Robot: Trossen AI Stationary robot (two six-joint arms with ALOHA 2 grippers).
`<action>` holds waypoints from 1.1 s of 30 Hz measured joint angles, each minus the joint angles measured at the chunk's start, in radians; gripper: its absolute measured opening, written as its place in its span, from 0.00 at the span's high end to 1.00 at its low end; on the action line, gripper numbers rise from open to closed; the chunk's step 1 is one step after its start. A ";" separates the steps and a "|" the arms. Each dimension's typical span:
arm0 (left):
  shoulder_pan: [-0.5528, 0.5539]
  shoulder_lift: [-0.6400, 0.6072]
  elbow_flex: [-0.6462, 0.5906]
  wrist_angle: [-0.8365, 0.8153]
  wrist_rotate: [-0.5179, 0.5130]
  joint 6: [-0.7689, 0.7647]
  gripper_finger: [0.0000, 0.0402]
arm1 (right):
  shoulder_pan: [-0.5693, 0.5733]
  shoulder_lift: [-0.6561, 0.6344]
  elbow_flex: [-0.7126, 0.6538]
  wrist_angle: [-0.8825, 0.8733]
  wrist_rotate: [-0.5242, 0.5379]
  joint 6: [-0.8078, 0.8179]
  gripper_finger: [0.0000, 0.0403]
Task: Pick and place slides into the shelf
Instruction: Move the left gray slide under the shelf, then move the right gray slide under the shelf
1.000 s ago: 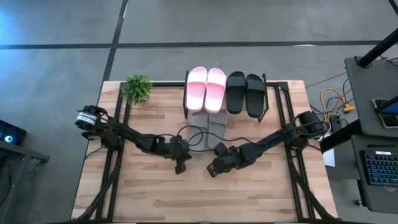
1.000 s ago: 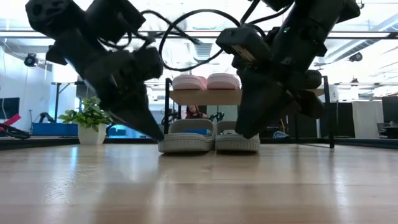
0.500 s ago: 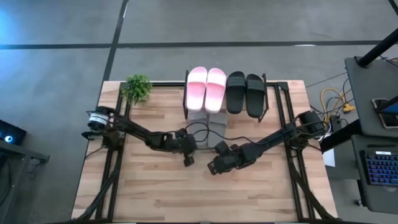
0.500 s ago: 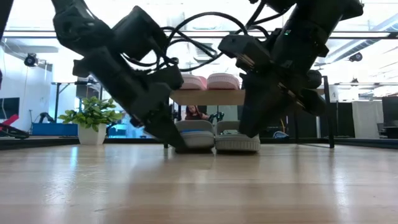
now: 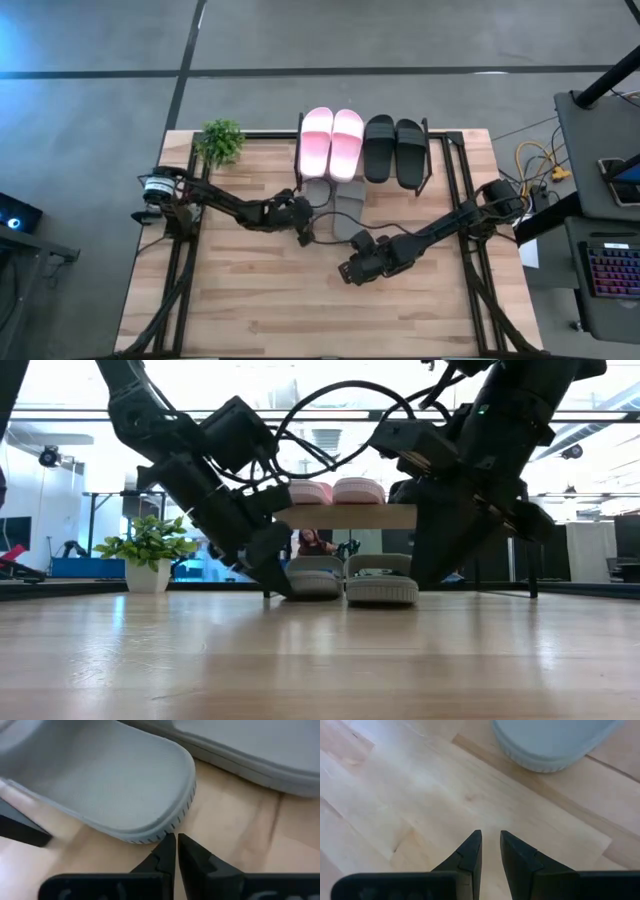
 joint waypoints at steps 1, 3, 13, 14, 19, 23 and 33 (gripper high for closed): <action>0.006 0.000 0.000 0.007 0.000 0.008 0.99 | 0.002 0.000 0.000 -0.001 0.000 0.005 0.84; 0.013 0.000 0.000 0.025 -0.002 0.042 0.99 | 0.005 0.000 0.000 -0.002 0.000 0.013 0.84; -0.024 -0.018 0.000 0.048 -0.025 0.073 0.99 | 0.020 0.000 0.000 -0.003 0.033 0.016 0.84; -0.038 -0.024 -0.001 0.047 -0.025 0.073 0.99 | 0.021 0.000 0.000 -0.003 0.042 0.016 0.84; -0.111 -0.052 -0.017 0.038 -0.062 0.064 0.99 | 0.021 0.000 0.000 -0.003 0.059 0.015 0.84; -0.170 -0.079 -0.031 0.004 -0.082 -0.014 0.99 | 0.015 0.000 0.000 -0.004 0.086 0.015 0.84; -0.373 -0.216 -0.036 -0.109 -0.163 -0.142 0.99 | -0.036 0.002 -0.016 0.003 0.048 -0.004 0.84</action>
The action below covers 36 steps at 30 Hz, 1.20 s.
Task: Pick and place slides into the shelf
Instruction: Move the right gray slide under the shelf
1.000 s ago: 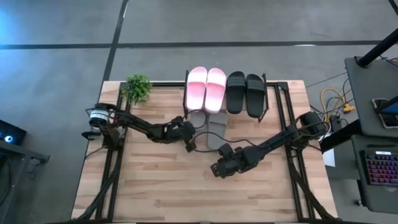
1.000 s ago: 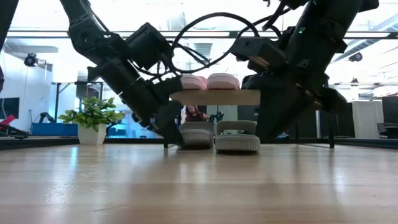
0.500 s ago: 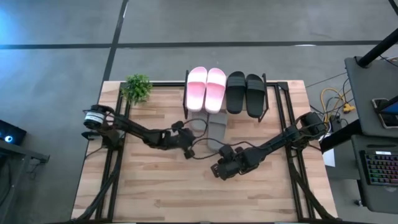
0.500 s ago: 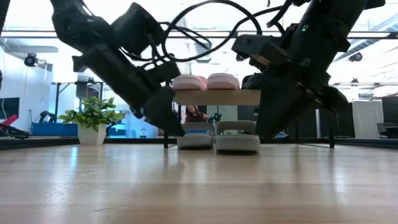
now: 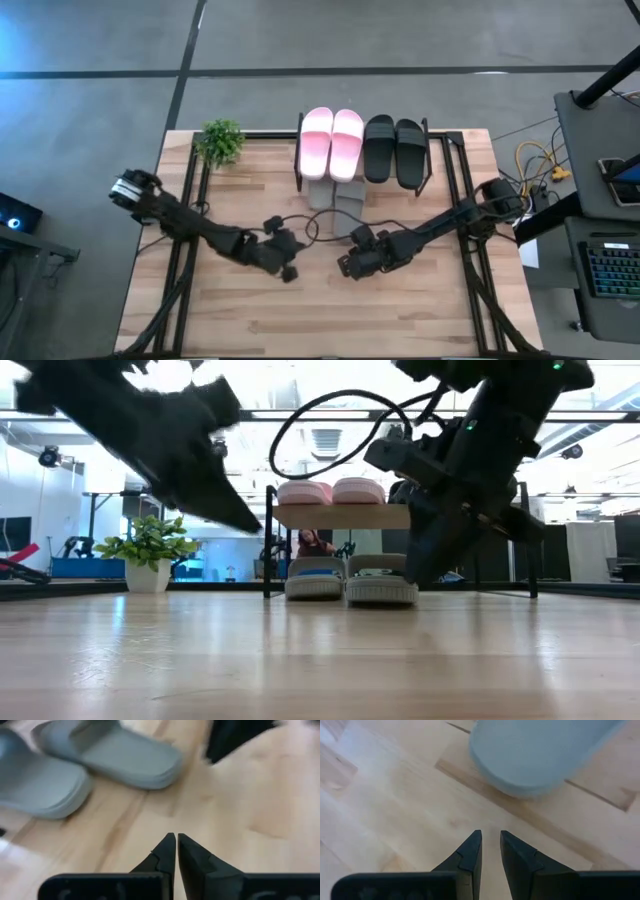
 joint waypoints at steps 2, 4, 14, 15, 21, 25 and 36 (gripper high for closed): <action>-0.036 -0.038 0.000 -0.005 -0.015 0.000 0.99 | -0.015 0.000 -0.004 0.023 -0.011 -0.031 0.84; -0.060 -0.071 0.001 0.002 -0.030 0.000 0.99 | -0.033 0.000 -0.008 0.040 -0.013 -0.057 0.84; -0.092 -0.177 -0.010 -0.018 -0.105 0.005 0.99 | -0.138 0.001 -0.019 0.049 -0.015 -0.193 0.84; -0.092 -0.182 -0.010 -0.028 -0.105 0.006 0.99 | -0.149 0.001 -0.021 0.049 -0.014 -0.202 0.84; -0.092 -0.186 -0.011 -0.046 -0.122 0.008 0.99 | -0.210 0.001 -0.028 0.047 0.014 -0.217 0.84; -0.092 -0.186 -0.012 -0.046 -0.122 0.003 0.99 | -0.245 0.001 -0.029 0.048 0.026 -0.250 0.84; -0.092 -0.185 -0.012 -0.045 -0.121 0.002 0.99 | -0.316 0.001 -0.028 0.126 0.048 -0.310 0.84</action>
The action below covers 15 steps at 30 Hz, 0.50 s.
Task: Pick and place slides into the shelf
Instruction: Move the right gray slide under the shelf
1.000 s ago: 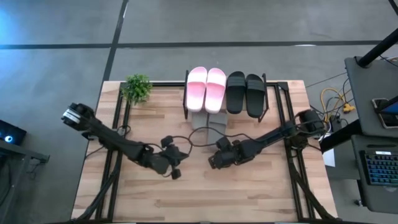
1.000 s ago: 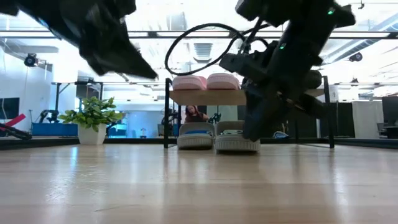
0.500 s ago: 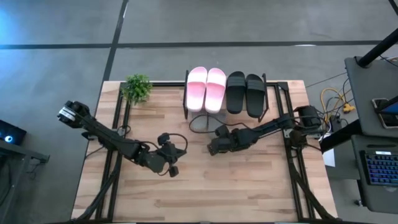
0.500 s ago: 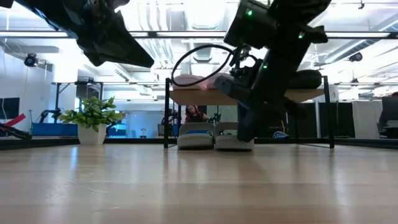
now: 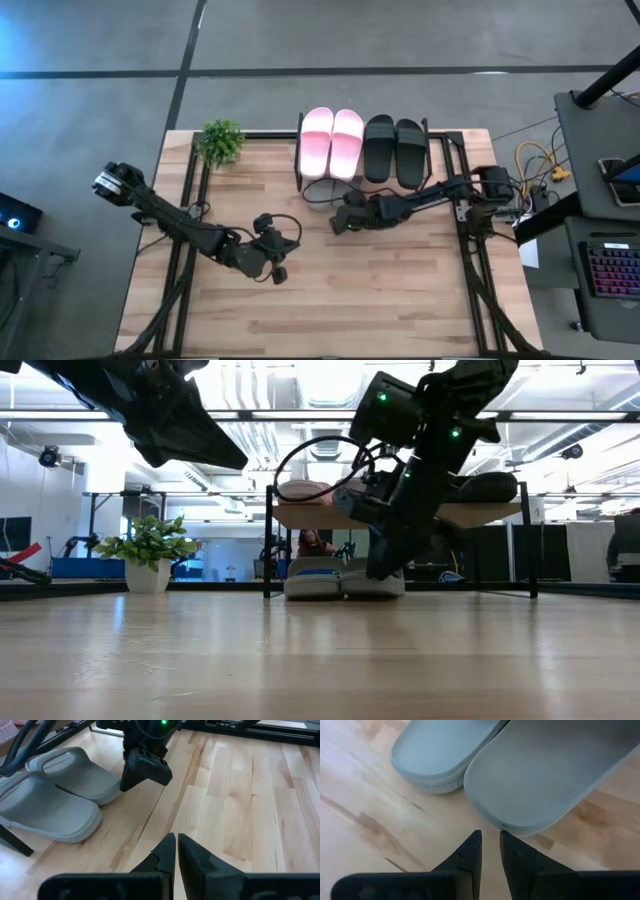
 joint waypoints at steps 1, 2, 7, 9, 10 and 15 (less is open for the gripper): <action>0.000 0.000 0.000 0.000 0.000 0.000 0.99 | -0.004 0.000 0.004 0.003 -0.001 -0.004 0.84; 0.000 0.000 0.000 0.000 0.000 0.000 0.99 | -0.007 0.001 0.007 0.006 -0.001 -0.004 0.84; 0.004 0.000 -0.001 -0.018 -0.001 -0.002 0.99 | 0.000 0.001 0.012 -0.009 -0.003 0.005 0.84; 0.008 0.001 -0.006 -0.019 -0.002 -0.002 0.99 | 0.015 0.000 0.012 -0.036 -0.004 0.033 0.84; 0.011 0.001 -0.007 -0.019 -0.002 -0.002 0.99 | 0.024 0.000 0.012 -0.055 -0.004 0.050 0.84; 0.022 0.001 -0.026 -0.017 -0.003 -0.004 0.99 | 0.057 0.000 0.012 -0.124 0.002 0.103 0.84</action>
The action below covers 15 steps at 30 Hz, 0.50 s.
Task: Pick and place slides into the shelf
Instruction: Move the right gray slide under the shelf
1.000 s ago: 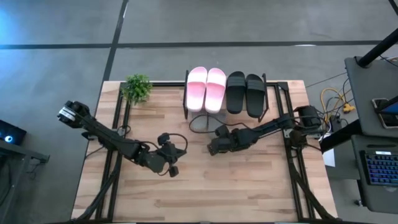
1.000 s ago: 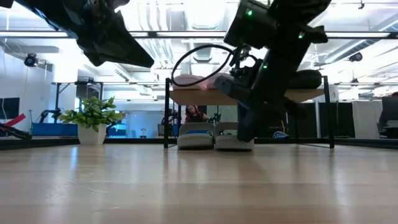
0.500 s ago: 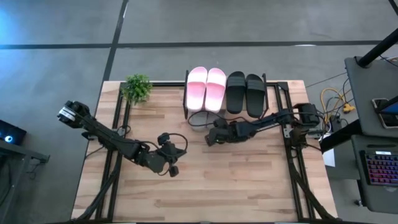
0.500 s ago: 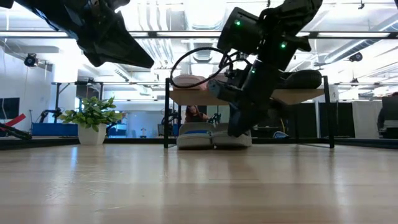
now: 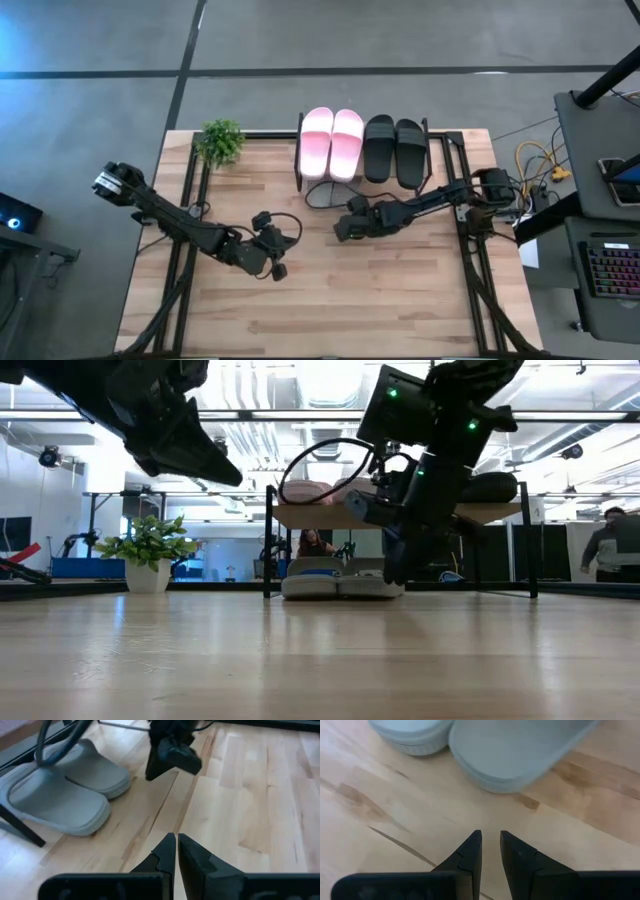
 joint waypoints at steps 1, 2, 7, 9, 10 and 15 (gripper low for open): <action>0.002 0.000 -0.005 0.000 0.000 -0.007 0.99 | 0.005 0.000 0.000 -0.010 0.001 0.007 0.84; 0.004 0.000 -0.011 0.000 0.000 -0.024 0.99 | 0.011 0.000 0.000 -0.021 0.003 0.020 0.84; 0.009 0.000 -0.051 0.000 0.004 -0.155 0.99 | 0.069 -0.003 0.000 -0.102 0.032 0.144 0.84; 0.009 0.000 -0.059 -0.008 0.008 -0.201 0.99 | 0.093 -0.003 0.000 -0.158 0.071 0.237 0.84; 0.009 0.000 -0.059 -0.009 0.008 -0.207 0.99 | 0.101 -0.003 0.000 -0.188 0.095 0.291 0.84; 0.009 0.000 -0.059 -0.007 0.011 -0.206 0.99 | 0.089 -0.003 0.000 -0.249 0.170 0.404 0.84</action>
